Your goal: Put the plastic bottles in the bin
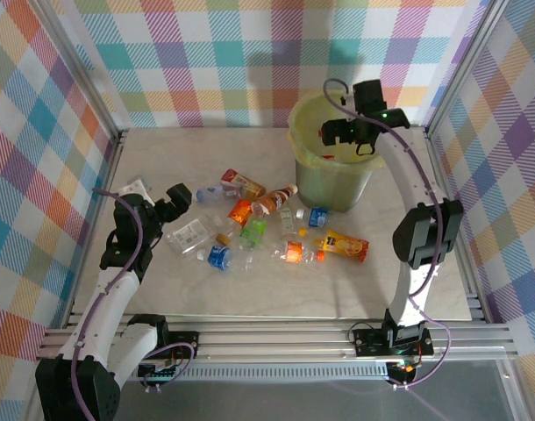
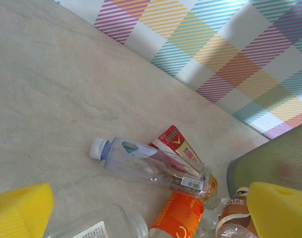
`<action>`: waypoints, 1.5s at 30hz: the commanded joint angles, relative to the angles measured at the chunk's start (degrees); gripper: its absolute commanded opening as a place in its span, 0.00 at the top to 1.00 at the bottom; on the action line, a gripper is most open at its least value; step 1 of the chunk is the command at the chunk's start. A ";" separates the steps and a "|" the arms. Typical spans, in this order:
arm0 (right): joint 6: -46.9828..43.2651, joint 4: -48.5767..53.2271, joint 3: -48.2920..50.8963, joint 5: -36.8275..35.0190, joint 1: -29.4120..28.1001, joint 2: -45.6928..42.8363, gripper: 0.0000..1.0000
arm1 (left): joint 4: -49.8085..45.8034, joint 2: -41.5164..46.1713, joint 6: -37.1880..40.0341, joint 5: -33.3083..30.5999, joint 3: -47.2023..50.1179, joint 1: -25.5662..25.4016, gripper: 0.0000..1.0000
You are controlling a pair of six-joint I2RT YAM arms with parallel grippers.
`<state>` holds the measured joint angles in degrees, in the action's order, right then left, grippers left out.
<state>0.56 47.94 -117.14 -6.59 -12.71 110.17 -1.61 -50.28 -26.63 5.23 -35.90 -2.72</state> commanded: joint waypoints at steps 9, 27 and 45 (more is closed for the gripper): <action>2.65 8.57 -1.41 -2.91 -8.45 -16.69 0.00 | -3.49 -1.33 -0.80 -3.94 -2.86 -0.09 0.00; 4.77 5.32 17.92 -6.68 -44.87 -13.68 0.00 | -9.67 -6.26 -1.13 -9.97 -5.93 1.63 0.00; -5.05 4.78 9.01 -0.87 -52.72 9.87 0.09 | -9.54 -10.27 -4.16 -4.45 -4.82 9.05 0.00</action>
<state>-2.04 53.06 -106.24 -7.46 -64.97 118.19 -12.36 -60.27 -29.39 -0.91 -40.34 5.78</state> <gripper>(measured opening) 0.913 0.999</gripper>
